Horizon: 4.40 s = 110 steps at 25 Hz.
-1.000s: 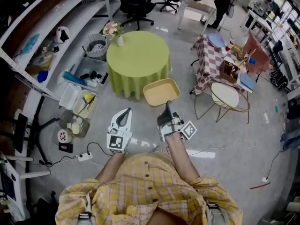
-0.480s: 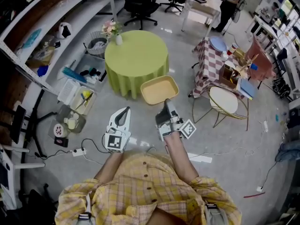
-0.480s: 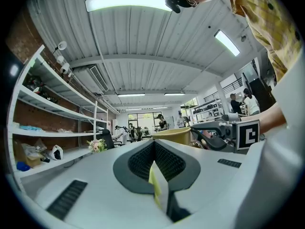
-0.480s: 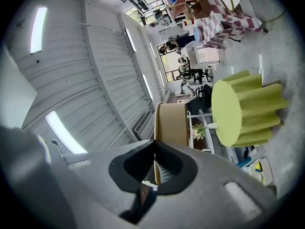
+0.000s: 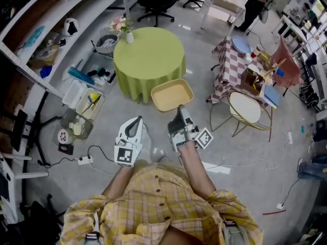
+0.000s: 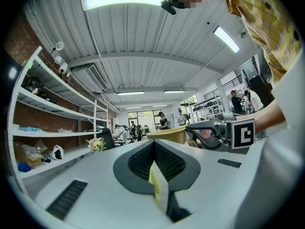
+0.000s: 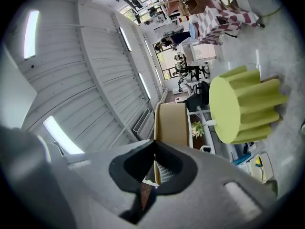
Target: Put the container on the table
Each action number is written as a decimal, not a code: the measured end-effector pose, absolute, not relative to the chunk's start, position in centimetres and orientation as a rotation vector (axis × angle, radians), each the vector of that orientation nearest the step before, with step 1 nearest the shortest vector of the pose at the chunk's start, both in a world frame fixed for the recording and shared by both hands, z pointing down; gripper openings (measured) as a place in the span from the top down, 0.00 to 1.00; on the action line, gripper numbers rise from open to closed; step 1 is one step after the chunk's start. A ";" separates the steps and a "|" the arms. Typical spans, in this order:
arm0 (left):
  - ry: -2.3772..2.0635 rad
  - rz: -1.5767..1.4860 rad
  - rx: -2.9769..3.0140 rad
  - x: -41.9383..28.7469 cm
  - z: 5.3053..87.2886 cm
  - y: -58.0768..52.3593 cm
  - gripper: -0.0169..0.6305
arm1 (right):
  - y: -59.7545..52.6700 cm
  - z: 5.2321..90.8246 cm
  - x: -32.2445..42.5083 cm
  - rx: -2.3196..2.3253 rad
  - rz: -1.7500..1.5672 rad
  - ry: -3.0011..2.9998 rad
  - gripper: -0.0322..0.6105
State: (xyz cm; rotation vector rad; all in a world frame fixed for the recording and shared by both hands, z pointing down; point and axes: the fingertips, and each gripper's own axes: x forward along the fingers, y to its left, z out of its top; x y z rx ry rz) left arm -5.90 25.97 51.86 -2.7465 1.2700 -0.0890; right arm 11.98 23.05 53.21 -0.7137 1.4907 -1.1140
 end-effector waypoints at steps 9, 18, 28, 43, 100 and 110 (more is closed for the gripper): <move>1.252 -0.053 -2.755 -4.9 53.1 20.3 0.97 | 17.9 53.8 12.8 -0.733 -1.119 1.502 0.95; 1.252 -0.053 -2.747 -4.0 53.3 12.1 0.97 | 9.5 54.1 13.4 -0.727 -1.125 1.512 0.95; 1.241 -0.054 -2.746 -3.6 52.6 2.9 0.97 | 0.8 53.4 13.3 -0.724 -1.150 1.510 0.95; 1.233 -0.012 -2.791 -6.8 50.6 -9.0 0.97 | -11.1 52.2 9.3 -0.727 -1.154 1.512 0.95; 1.261 -0.143 -2.804 -2.1 57.4 -24.8 0.97 | -28.8 66.2 13.1 -0.753 -1.419 1.546 0.95; 1.297 -0.197 -2.790 -2.1 58.1 -25.7 0.97 | -30.7 70.5 12.5 -0.734 -1.508 1.524 0.95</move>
